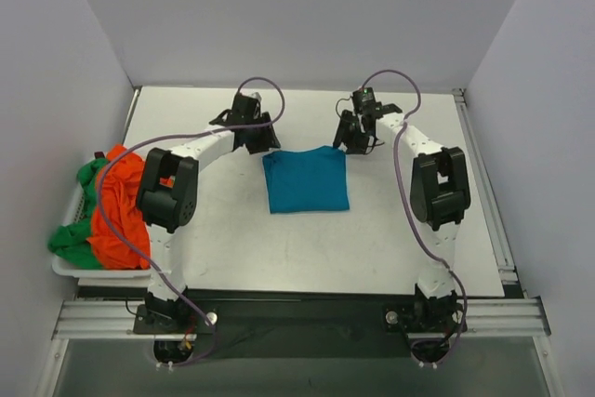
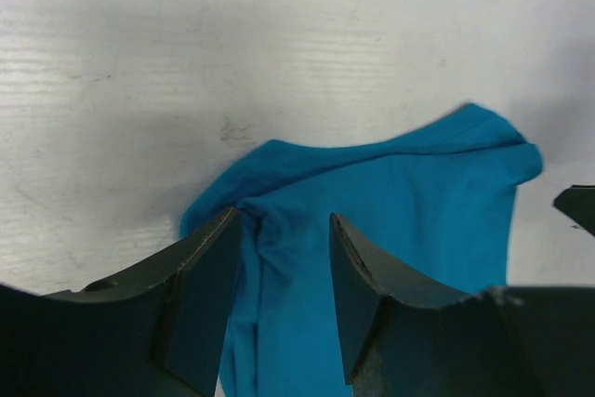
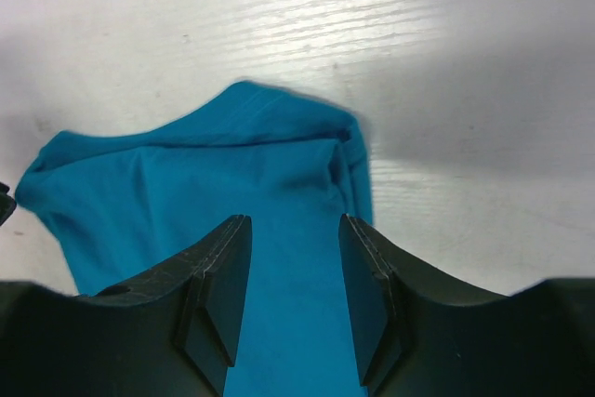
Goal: Fold and stack the t-shirts
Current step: Fold the long partially folded tshirt into a neat square
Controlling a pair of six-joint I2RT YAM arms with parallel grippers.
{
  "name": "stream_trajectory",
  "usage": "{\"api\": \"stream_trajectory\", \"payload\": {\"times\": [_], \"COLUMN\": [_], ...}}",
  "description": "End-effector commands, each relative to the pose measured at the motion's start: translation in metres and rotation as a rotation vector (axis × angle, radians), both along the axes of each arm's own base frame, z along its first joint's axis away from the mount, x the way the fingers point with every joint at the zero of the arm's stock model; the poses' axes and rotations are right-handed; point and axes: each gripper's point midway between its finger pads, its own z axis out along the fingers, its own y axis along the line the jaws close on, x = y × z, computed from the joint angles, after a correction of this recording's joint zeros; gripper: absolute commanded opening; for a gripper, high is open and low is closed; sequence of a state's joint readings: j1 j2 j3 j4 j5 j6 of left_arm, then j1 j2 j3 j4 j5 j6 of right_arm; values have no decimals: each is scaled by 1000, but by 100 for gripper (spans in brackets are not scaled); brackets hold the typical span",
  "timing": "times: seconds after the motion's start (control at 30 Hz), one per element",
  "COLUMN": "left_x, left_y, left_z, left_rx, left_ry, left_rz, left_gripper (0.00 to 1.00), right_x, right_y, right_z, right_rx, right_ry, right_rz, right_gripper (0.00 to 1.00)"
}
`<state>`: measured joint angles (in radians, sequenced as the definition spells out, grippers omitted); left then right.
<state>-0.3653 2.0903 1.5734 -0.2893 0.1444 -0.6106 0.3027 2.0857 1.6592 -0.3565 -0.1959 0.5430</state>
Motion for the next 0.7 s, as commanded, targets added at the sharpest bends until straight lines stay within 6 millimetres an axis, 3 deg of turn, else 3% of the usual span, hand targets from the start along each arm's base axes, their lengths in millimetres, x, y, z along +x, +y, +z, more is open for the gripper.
{"api": "stream_trajectory", "payload": {"times": [0.0,0.23,0.67], "left_x": [6,8,17], "left_y": [5,-2,-14], "left_z": [-1,-12,-3], "left_rx": [69,52,16], "left_ry": [-13,5,-19], "left_rz": [-15,-31,-54], "left_gripper": [54,52,48], "right_x": [10,16,24], "right_y": [-13,-11,-9], "right_z": [-3,-16,-27], "right_rx": [-65,-65,-49], "right_ry": [-14,4,23], "right_rz": [-15,-21,-36], "right_gripper": [43,42,37]}}
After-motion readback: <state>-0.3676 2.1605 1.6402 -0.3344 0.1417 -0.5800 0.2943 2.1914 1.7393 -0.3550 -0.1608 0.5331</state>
